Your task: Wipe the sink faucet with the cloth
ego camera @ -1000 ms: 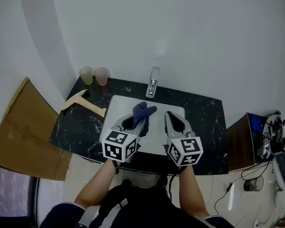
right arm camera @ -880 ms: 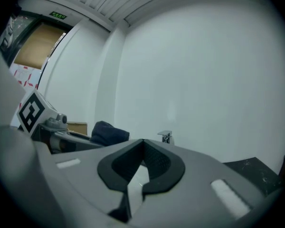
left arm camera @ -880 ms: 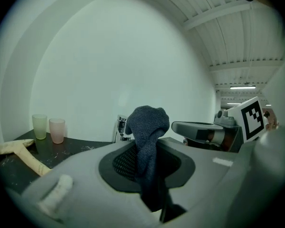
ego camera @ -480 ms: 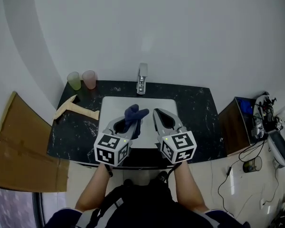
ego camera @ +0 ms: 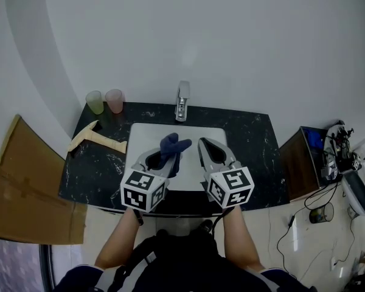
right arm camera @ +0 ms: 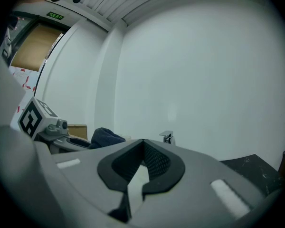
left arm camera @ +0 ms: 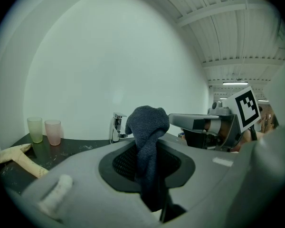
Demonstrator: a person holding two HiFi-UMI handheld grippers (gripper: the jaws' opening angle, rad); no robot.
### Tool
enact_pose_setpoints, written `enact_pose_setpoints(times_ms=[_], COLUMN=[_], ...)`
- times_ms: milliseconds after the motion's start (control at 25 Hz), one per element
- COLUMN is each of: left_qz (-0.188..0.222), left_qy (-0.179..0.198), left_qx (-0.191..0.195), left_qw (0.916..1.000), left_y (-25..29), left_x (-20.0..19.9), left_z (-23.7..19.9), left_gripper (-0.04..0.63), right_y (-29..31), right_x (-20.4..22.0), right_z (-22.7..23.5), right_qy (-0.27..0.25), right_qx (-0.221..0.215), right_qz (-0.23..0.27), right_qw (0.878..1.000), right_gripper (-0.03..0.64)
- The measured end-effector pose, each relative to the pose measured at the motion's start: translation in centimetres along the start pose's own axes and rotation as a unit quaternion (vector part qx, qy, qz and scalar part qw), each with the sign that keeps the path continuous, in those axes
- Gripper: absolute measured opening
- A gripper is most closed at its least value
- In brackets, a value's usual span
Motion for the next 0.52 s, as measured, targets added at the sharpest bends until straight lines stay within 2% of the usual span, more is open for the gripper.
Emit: enact_pose_setpoints(times_ms=[520], left_qz=[-0.004], left_qy=[0.006], left_qx=[-0.005], left_qw=[1.0000], left_y=[0.07], left_x=[-0.45], left_z=[-0.26], left_gripper=[0.071], right_y=[0.70], right_x=[-0.12], right_z=[0.14], right_qy=[0.000], right_qx=[0.001], right_qz=[-0.005], right_qw=[1.000], right_gripper=[0.005])
Point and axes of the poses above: the fingertips, and each gripper's own axes: y forward along the fingers, z to its right, x out of its underside, the point moved 10 cm from there along -y, backward along the fingers, and after that the axes turned 12 degrees about -z, right-handed, at the moved point
